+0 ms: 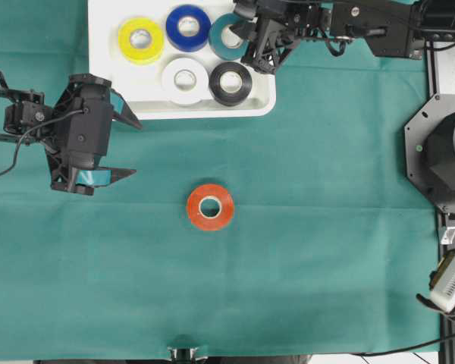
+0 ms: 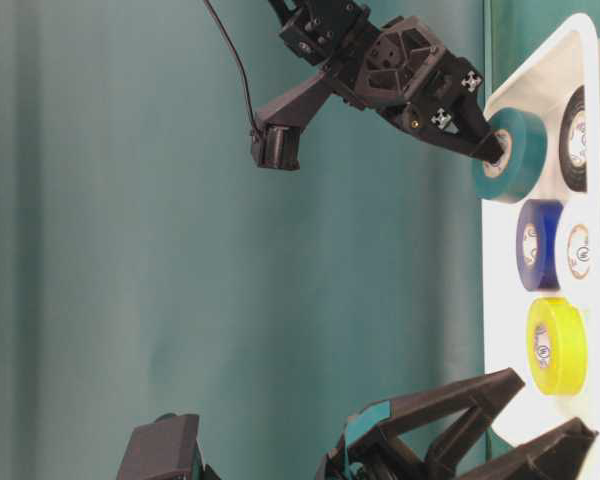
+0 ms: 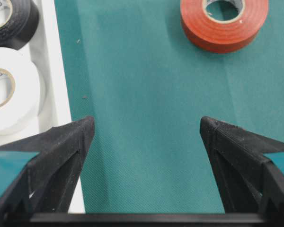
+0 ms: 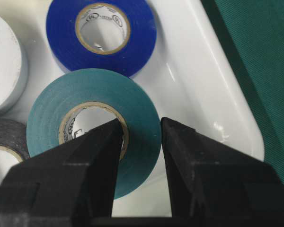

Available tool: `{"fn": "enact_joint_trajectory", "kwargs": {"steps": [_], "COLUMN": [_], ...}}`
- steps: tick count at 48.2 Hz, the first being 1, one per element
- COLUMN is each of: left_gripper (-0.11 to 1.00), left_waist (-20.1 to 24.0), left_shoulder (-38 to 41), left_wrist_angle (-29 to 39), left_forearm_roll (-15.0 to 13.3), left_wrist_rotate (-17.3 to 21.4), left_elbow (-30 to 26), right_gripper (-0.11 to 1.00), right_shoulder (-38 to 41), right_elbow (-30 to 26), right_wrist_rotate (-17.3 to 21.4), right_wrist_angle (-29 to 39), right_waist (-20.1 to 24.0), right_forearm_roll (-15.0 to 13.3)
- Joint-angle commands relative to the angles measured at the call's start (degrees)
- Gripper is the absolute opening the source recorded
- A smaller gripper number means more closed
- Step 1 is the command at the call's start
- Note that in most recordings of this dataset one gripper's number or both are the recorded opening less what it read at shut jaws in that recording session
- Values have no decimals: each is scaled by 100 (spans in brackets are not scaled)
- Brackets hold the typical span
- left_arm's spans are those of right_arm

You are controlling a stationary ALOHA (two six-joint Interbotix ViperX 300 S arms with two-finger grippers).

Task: Put the tape alternately from left to right into the white case.
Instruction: 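Lift the teal roll with the right gripper into the tray, then open the right gripper and withdraw it from the tray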

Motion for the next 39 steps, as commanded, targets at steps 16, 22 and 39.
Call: {"fn": "enact_joint_trajectory", "kwargs": {"steps": [16, 22, 39], "left_gripper": [99, 99, 99], "left_waist": [-26, -26, -26], "left_shoulder": [-70, -62, -62], "left_wrist_angle": [-26, -26, -26], "left_forearm_roll": [-18, -18, -9], "left_wrist_rotate": [0, 0, 0], "left_elbow": [-97, -97, -114], "right_gripper": [1, 12, 93], "right_shoulder": [-79, -79, -88], "right_elbow": [-132, -114, -88], "right_wrist_rotate": [0, 0, -18], "right_wrist_angle": [123, 193, 237], "right_waist": [-18, -18, -18], "right_forearm_roll": [-18, -26, -26]}}
